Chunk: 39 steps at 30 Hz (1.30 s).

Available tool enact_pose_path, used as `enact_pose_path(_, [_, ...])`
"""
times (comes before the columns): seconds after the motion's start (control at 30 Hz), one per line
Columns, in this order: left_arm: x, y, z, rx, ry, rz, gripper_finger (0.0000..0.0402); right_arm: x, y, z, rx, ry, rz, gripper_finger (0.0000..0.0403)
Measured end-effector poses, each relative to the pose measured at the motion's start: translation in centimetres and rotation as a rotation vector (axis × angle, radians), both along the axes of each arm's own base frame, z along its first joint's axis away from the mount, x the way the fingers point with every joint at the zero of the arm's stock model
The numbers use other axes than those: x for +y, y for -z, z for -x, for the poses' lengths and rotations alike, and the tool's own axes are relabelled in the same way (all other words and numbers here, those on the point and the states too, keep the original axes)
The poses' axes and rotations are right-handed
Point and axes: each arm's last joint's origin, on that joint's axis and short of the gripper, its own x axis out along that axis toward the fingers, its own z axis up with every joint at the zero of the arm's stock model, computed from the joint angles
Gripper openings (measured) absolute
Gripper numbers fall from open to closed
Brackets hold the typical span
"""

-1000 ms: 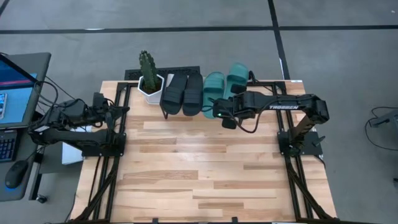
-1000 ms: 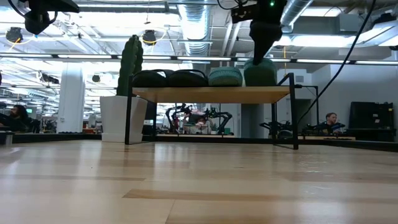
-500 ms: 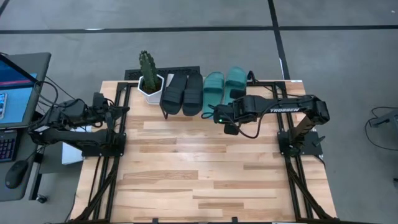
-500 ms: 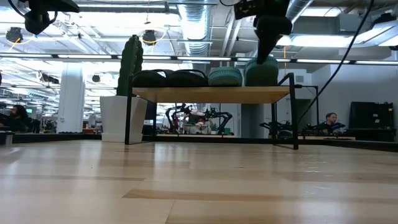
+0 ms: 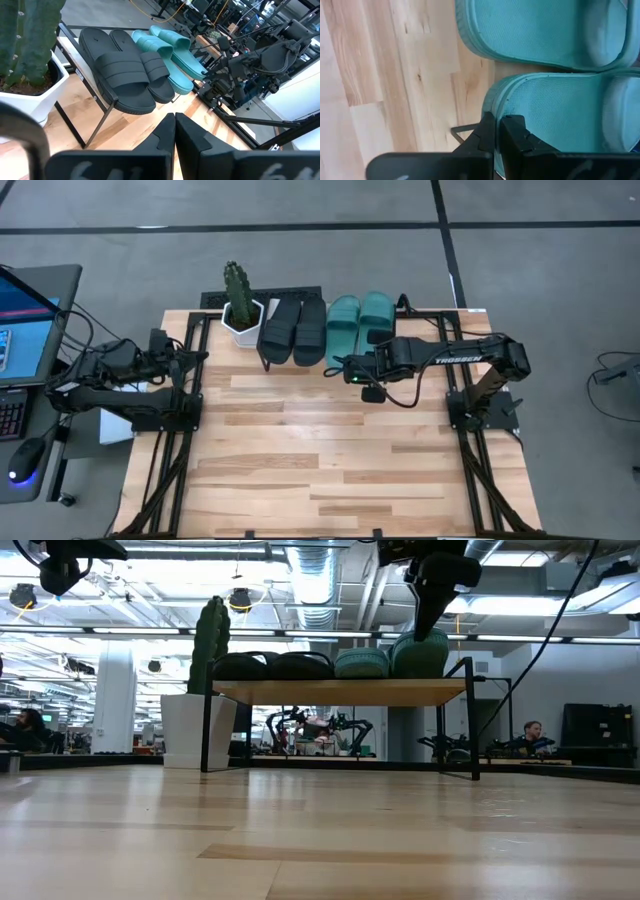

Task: Pick and place slides into the shelf
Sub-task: Put the blue slides on the shelf

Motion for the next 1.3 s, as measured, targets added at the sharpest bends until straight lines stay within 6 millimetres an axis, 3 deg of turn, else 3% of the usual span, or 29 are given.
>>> enact_pose_path(0.63, [0.0,0.0,0.0,0.0,0.0,0.0,0.0,0.1,0.2,-0.1,0.012,-0.016,-0.05,0.0005])
enact_pose_path(1.3, [0.0,0.0,0.0,0.0,0.0,0.0,0.0,-1.2,0.3,0.0,-0.01,0.076,-0.105,0.0128])
